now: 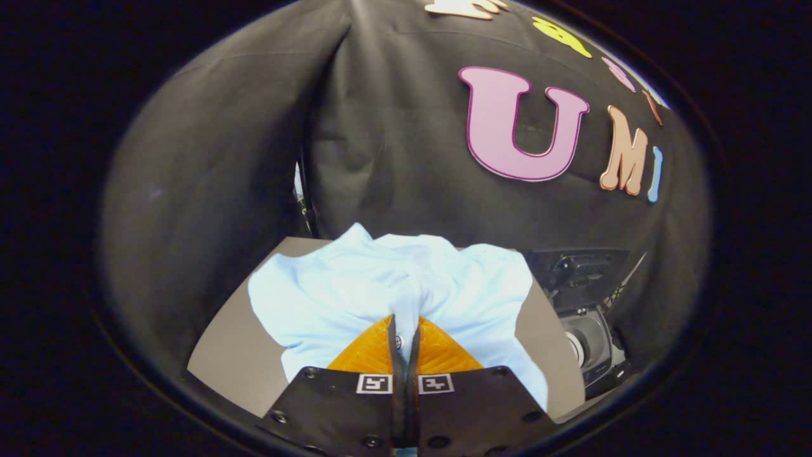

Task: Put the clothes into the washing machine and then close the washing machine lid.

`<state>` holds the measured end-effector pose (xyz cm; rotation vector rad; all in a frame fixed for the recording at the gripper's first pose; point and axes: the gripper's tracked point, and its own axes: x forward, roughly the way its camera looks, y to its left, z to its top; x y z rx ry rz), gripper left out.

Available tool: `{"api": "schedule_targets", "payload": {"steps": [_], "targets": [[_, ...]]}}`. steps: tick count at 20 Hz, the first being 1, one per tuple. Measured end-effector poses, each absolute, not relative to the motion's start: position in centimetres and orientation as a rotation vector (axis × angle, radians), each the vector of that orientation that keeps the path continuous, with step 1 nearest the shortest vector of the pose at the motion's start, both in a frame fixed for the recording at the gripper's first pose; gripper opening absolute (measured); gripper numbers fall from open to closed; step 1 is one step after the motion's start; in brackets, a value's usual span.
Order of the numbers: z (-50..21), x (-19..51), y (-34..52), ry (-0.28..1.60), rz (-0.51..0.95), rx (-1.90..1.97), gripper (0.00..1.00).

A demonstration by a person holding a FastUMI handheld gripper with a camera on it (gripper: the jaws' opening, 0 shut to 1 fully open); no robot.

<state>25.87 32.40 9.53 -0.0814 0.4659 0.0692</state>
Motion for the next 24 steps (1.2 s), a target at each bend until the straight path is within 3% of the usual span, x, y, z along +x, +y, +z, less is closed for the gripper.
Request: {"api": "schedule_targets", "payload": {"steps": [16, 24], "targets": [[21.0, 25.0, 17.1, 0.112, -0.117, -0.194, 0.0], [21.7, 25.7, 8.8, 0.06, -0.211, -0.145, 0.01]]}}
